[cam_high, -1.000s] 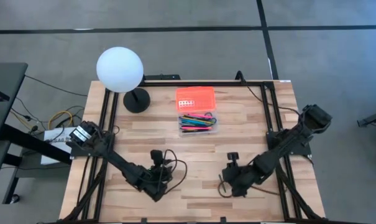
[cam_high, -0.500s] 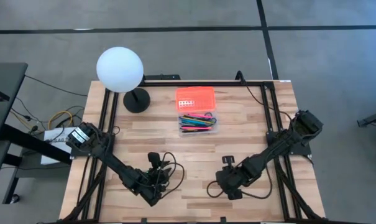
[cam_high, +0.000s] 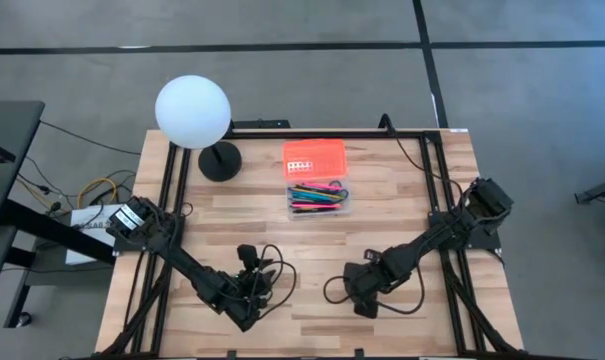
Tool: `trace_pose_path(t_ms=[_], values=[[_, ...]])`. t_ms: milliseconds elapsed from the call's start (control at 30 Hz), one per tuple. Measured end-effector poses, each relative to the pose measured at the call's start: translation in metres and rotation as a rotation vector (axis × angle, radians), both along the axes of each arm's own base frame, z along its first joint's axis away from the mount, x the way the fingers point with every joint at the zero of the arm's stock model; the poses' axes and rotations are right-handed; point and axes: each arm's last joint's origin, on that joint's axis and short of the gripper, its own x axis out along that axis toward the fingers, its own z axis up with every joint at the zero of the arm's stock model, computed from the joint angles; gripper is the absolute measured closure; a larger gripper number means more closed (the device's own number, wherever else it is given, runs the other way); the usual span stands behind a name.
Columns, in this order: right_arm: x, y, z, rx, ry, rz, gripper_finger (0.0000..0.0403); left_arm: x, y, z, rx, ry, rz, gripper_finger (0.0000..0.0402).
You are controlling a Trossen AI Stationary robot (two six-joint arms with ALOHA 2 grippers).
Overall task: Pick & place school supplies into a supply box
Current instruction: Put the green crayon into the orange supply box
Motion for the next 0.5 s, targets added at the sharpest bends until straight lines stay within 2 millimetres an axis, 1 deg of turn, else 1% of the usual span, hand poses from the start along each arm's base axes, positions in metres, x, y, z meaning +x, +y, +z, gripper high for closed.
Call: trace_pose_path(t_ms=[267, 433, 500], values=[[0.002, -0.003, 0.0, 0.022, 0.014, -0.109, 0.0283, -0.001, -0.002, 0.0, -0.012, -0.006, 0.001, 0.0244], [0.004, -0.004, -0.007, 0.041, 0.044, -0.111, 0.0283, -0.002, -0.003, -0.001, -0.026, 0.005, -0.007, 0.0244], [0.009, -0.003, -0.012, 0.059, 0.041, -0.109, 0.0283, -0.002, -0.003, -0.001, -0.034, 0.003, -0.004, 0.0244]])
